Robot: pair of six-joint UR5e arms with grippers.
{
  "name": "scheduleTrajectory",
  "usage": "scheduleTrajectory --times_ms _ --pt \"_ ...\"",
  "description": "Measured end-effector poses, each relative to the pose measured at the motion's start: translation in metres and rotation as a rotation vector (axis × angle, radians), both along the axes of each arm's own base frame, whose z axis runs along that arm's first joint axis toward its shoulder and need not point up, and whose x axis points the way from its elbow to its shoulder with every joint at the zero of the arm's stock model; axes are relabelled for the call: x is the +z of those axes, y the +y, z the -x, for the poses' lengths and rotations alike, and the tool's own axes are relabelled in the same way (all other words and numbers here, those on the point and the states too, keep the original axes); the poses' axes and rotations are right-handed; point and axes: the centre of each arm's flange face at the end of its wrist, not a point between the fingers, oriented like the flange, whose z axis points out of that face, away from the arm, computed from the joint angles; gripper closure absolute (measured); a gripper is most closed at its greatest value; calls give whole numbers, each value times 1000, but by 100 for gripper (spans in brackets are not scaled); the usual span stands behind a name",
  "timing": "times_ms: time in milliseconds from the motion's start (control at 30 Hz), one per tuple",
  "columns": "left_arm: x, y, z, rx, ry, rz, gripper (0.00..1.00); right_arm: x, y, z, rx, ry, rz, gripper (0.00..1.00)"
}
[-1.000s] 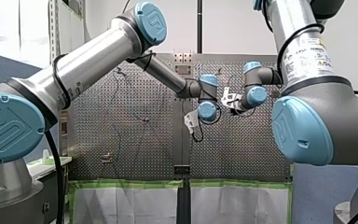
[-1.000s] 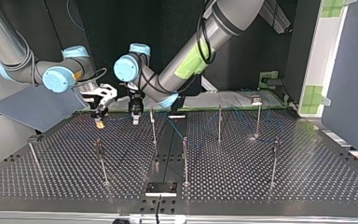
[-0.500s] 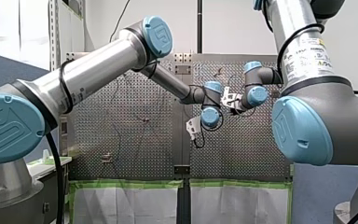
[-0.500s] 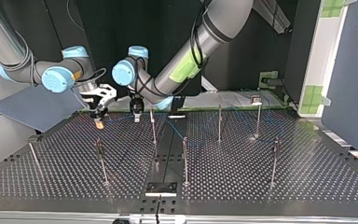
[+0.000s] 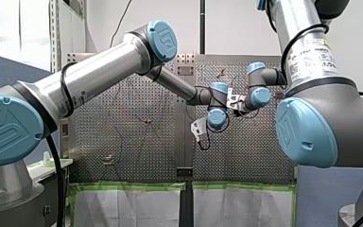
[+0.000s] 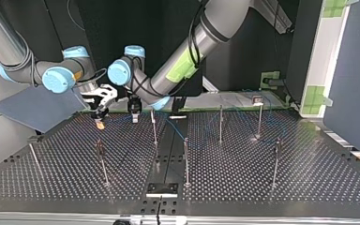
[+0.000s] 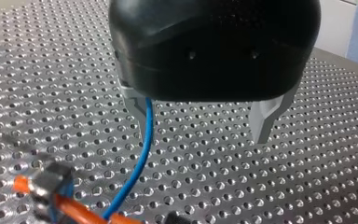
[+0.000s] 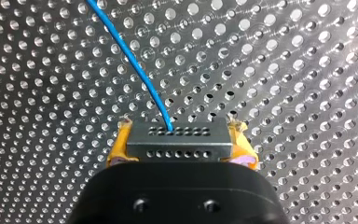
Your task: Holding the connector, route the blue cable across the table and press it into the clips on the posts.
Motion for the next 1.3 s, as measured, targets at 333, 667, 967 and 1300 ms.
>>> scheduleTrajectory --times_ms 333,667,967,1300 --pt "1 1 5 39 0 -7 100 2 1 -1 5 -2 3 100" --pt "13 -1 13 44 14 18 100 33 2 1 7 -23 48 100" --pt "55 -1 31 80 1 51 100 70 11 -2 38 -47 95 100" --pt "101 2 49 116 -33 76 100 122 23 6 54 -83 136 100"
